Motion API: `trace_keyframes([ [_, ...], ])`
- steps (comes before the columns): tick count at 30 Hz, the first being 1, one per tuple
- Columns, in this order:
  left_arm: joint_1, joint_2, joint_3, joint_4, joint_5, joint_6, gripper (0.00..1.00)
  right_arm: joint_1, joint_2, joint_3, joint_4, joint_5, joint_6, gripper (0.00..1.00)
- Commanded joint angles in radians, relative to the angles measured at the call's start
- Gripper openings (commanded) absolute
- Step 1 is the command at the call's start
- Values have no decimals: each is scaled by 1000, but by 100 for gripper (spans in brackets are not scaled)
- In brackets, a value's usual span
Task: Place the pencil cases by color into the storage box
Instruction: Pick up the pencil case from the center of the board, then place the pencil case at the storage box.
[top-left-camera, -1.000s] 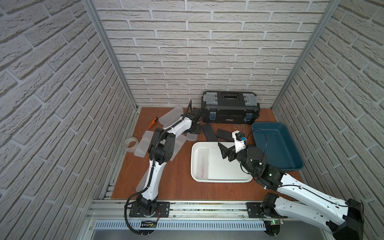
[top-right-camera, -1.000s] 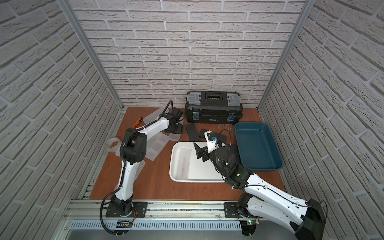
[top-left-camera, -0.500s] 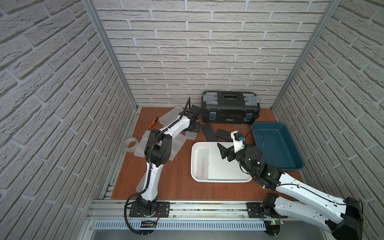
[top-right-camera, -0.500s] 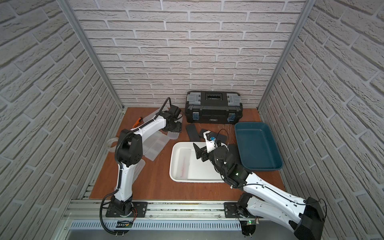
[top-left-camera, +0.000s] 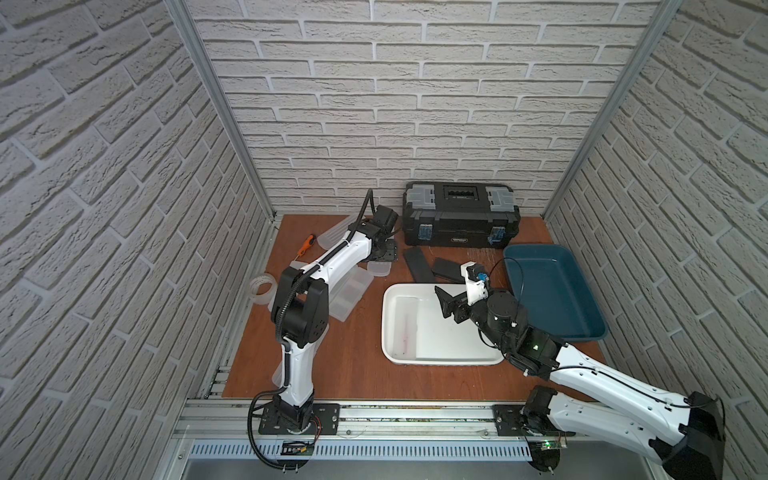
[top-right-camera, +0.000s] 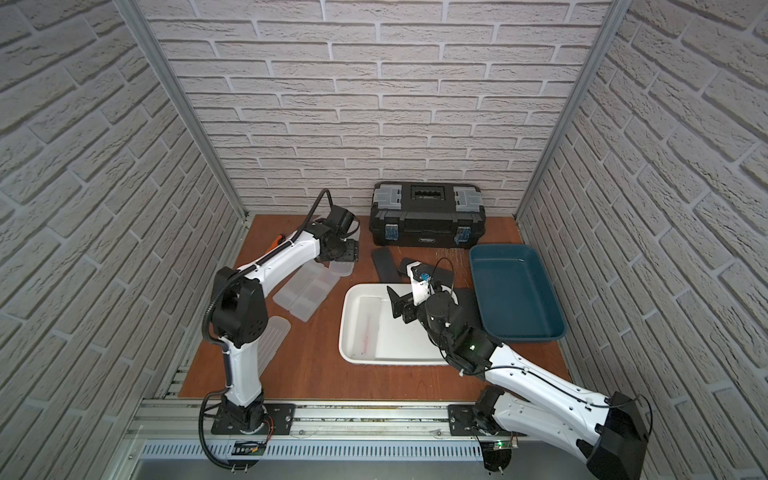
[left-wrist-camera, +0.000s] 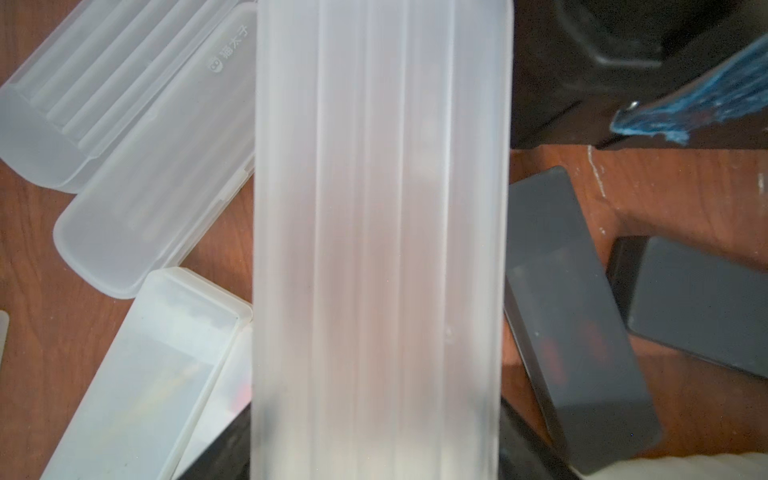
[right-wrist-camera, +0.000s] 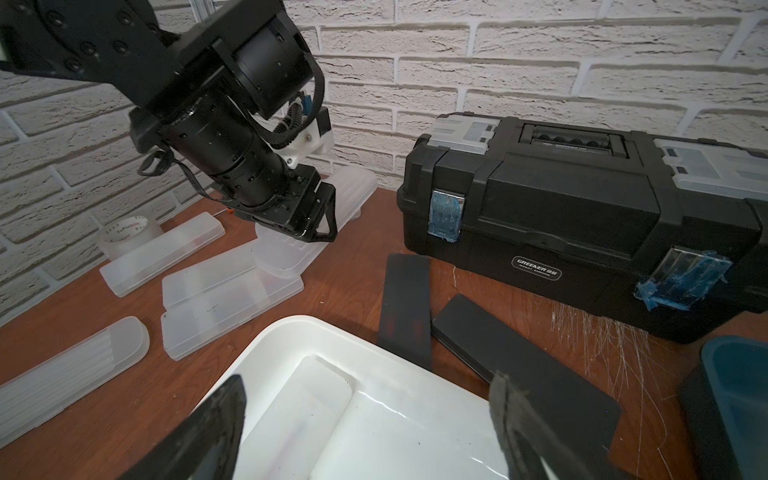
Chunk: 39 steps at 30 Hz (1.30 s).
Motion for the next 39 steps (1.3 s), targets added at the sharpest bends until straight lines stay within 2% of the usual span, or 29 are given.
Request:
trace_keyframes([
  [1, -40, -65, -42, 32, 22, -62, 69, 3, -32, 22, -8, 32, 27, 92],
  [15, -285, -163, -152, -18, -41, -197, 69, 1, -122, 8, -60, 110, 36, 92],
  [25, -471, -238, -347, 47, -74, -377, 69, -6, -192, 4, -96, 170, 29, 92],
  [32, -541, -231, -382, 72, -89, -443, 69, -11, -224, -9, -96, 181, 26, 92],
  [39, -576, -215, -415, 117, -74, -498, 69, -12, -195, -12, -88, 176, 31, 92],
])
